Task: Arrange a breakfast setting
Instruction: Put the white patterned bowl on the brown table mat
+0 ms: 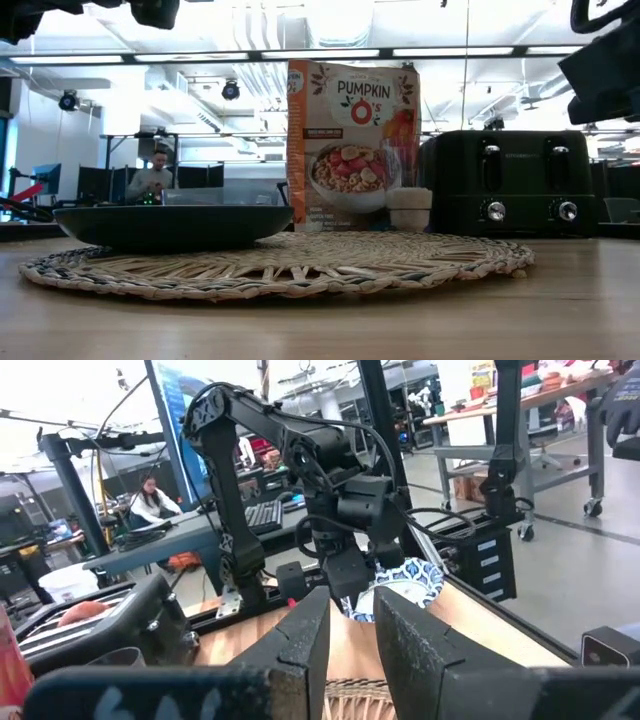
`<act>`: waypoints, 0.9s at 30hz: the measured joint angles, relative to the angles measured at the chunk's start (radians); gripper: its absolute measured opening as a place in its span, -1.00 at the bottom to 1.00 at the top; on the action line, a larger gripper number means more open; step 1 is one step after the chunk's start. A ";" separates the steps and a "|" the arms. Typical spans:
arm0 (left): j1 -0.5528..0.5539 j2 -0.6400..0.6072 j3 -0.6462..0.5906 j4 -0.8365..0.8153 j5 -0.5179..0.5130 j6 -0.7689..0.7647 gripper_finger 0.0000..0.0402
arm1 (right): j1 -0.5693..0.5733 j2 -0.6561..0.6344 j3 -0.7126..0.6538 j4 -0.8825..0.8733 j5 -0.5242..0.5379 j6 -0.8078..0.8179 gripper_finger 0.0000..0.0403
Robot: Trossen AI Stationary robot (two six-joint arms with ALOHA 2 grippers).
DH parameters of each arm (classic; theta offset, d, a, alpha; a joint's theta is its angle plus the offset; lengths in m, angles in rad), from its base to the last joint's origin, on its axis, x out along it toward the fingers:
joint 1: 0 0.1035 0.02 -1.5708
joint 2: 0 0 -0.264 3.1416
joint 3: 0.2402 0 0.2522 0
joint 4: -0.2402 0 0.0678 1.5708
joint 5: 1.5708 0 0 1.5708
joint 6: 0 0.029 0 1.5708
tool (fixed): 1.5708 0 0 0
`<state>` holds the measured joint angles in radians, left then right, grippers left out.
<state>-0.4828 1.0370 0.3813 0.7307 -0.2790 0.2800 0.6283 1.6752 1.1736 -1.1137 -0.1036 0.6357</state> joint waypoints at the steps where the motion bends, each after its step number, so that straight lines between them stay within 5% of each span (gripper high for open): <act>1: 0.000 0.000 0.000 0.000 0.000 0.000 -0.67 | 0.000 -0.004 0.000 0.000 0.000 0.000 -0.60; 13: 0.000 0.002 0.000 -0.002 0.000 0.000 -0.67 | 0.000 -0.005 0.000 0.007 0.104 -0.010 -0.23; 27: 0.000 0.002 0.000 -0.028 0.000 -0.009 -0.67 | 0.000 -0.005 -0.014 0.095 0.102 -0.061 -0.35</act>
<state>-0.4828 1.0386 0.3813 0.7030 -0.2787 0.2715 0.6281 1.6707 1.1598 -1.0182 -0.0018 0.5751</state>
